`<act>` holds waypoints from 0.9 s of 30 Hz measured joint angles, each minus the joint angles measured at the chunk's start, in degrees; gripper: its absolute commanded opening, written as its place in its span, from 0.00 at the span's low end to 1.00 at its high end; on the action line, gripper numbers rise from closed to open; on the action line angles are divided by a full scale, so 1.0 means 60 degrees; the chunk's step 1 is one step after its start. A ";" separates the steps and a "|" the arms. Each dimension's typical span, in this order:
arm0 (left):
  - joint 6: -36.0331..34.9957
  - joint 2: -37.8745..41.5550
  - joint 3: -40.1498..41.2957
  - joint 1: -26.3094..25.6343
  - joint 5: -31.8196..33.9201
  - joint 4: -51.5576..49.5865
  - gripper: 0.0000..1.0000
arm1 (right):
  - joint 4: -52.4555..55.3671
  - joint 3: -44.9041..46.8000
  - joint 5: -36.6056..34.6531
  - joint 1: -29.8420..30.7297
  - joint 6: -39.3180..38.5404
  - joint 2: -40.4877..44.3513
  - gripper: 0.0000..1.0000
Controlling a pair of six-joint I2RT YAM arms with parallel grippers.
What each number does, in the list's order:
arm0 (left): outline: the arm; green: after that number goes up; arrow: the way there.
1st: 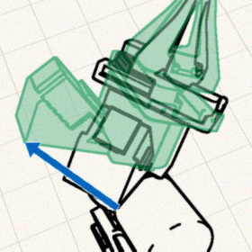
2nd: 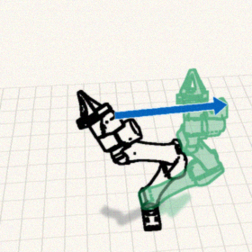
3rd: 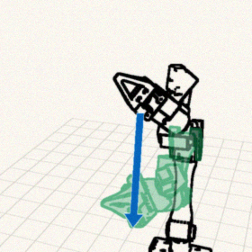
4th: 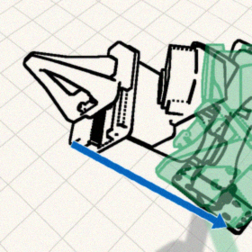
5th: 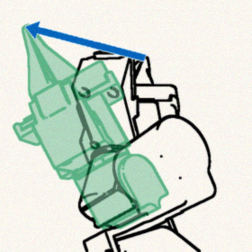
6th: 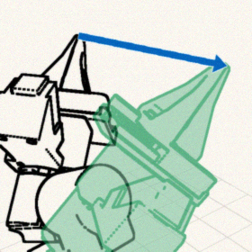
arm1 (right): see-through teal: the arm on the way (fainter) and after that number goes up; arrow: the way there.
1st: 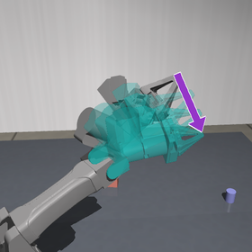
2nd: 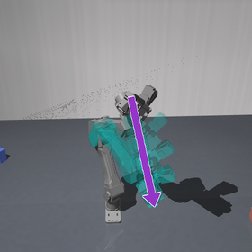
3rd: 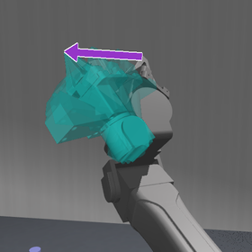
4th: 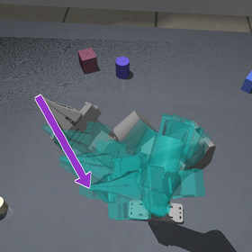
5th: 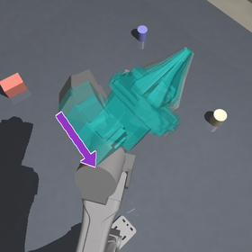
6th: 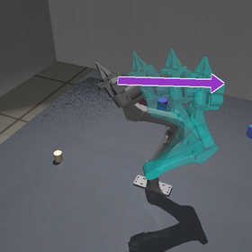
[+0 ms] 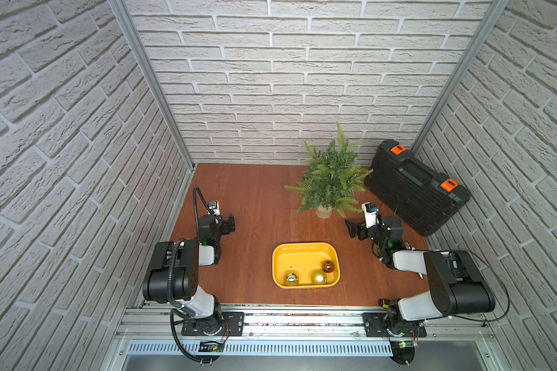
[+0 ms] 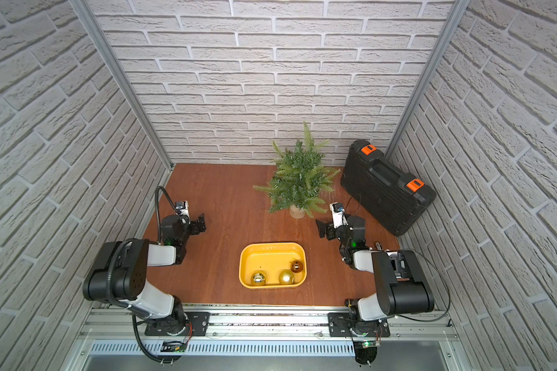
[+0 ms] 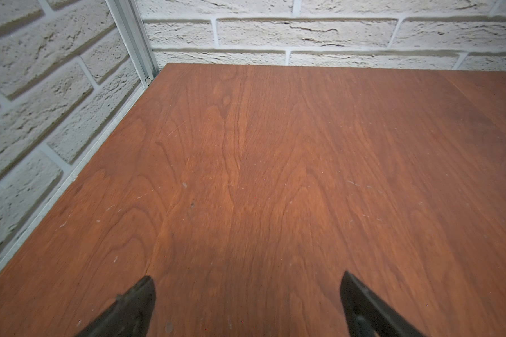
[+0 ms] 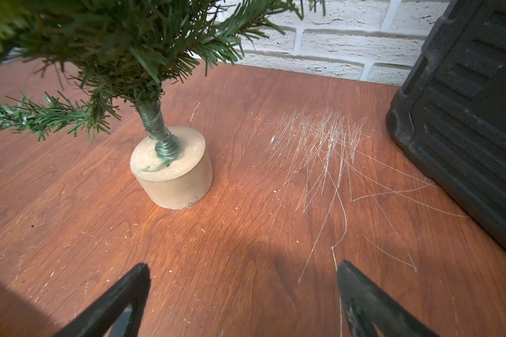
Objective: Decorate the small christmas tree with ornaments
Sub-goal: Pick up an ornament from the container.
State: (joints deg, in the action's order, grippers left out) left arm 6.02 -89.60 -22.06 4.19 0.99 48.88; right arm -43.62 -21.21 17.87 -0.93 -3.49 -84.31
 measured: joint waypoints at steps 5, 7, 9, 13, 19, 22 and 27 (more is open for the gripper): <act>0.0000 0.0000 0.0000 0.0011 -0.0033 0.0000 0.98 | -0.0004 0.0000 0.0000 -0.0015 0.0004 0.0000 1.00; 0.0000 0.0000 0.0000 0.0015 -0.0040 0.0000 0.98 | 0.0084 -0.0022 -0.0047 -0.0015 0.0007 0.0011 1.00; 0.0004 0.0000 -0.0004 0.0015 -0.0022 -0.0011 0.98 | 0.0812 -0.0277 -0.0208 -0.0015 0.0029 0.0171 0.99; 0.0025 0.0284 -0.0051 -0.0022 0.0353 -0.0525 0.98 | 0.2087 -0.1064 -0.0557 -0.0015 0.0127 0.0831 0.98; -0.0004 0.1818 -0.0426 -0.0678 0.1759 -0.1934 0.98 | 0.3570 -0.1337 -0.1239 -0.0015 0.0583 0.2102 0.93; 0.0182 0.2514 -0.0940 -0.1137 0.2448 -0.3027 0.98 | 0.4779 -0.1359 -0.1574 -0.0015 0.0805 0.2812 0.92; 0.1151 0.3337 -0.2240 -0.1770 0.3089 -0.5501 0.98 | 0.7031 -0.1483 -0.1865 -0.0015 0.1213 0.4360 0.87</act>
State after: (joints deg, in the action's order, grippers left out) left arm 12.93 -69.58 -35.51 -6.44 19.53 15.88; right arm -1.43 -30.11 6.68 -1.02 3.79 -58.15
